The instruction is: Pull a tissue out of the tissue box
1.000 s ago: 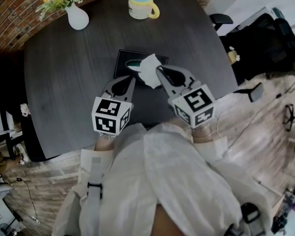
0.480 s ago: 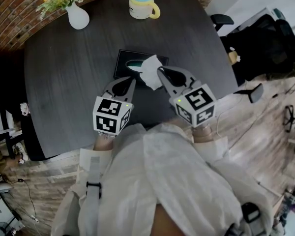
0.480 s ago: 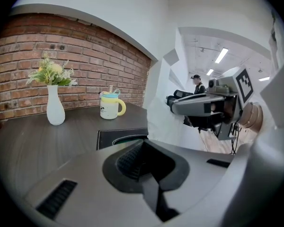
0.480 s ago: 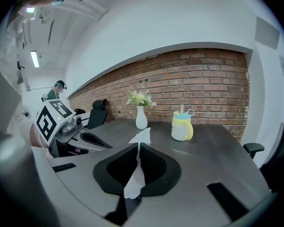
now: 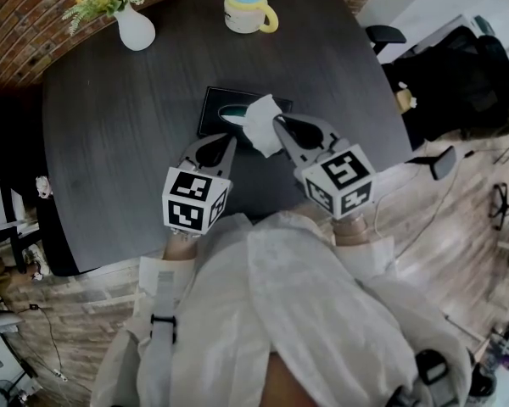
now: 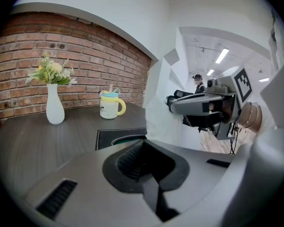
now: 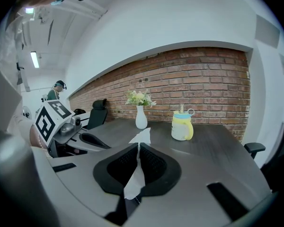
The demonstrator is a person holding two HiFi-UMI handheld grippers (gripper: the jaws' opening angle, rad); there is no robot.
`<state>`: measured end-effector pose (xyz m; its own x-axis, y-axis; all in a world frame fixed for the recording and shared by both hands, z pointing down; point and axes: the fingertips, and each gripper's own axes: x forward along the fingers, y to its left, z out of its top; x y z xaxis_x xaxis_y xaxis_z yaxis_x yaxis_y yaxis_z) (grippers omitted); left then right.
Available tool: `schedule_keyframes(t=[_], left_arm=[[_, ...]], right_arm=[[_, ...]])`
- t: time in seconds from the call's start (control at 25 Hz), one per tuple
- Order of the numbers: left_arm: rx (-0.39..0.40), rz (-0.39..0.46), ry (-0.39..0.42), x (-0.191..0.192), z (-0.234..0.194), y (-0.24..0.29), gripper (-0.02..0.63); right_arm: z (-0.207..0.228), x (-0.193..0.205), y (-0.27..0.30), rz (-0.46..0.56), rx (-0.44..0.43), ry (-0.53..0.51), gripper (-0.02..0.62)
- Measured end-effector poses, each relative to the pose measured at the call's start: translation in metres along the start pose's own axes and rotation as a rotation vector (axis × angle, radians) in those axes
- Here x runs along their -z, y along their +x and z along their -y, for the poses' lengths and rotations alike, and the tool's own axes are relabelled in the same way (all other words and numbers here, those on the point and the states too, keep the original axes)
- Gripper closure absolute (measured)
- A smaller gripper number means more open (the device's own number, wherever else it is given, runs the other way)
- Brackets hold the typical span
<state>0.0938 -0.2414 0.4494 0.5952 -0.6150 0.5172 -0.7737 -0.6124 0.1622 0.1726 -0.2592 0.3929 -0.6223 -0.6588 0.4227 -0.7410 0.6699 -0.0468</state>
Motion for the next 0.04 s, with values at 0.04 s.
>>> schedule_keyframes(t=[0.04], left_arm=[[0.001, 0.002, -0.003, -0.0005, 0.0005, 0.0008, 0.601]], right_arm=[[0.0006, -0.0002, 0.0001, -0.001, -0.002, -0.003, 0.586]])
